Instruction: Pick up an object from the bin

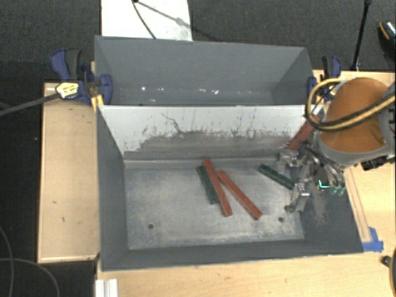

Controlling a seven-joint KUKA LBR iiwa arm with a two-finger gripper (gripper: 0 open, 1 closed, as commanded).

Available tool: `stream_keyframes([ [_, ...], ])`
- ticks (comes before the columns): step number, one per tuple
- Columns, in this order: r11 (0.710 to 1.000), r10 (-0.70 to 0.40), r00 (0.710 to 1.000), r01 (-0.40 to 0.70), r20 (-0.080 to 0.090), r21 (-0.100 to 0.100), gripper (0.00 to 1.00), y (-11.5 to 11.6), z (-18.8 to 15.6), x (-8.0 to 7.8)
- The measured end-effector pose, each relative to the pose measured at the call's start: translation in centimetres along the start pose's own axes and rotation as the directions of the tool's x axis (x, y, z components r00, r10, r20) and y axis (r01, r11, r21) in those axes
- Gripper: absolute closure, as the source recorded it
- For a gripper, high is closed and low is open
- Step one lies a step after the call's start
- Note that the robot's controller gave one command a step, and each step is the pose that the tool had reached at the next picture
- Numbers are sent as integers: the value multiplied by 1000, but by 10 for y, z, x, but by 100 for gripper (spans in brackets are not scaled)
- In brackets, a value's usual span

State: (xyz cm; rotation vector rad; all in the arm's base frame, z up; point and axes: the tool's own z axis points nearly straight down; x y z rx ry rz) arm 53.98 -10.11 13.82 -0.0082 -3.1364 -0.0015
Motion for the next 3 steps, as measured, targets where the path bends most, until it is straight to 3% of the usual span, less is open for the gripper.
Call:
stream_keyframes([
  [1,999,-45,999,45,7,2,0,-23,71,-41],
  [2,999,-50,999,50,11,3,100,-22,67,-42],
  [3,992,-123,992,123,18,5,100,-12,-139,-46],
])
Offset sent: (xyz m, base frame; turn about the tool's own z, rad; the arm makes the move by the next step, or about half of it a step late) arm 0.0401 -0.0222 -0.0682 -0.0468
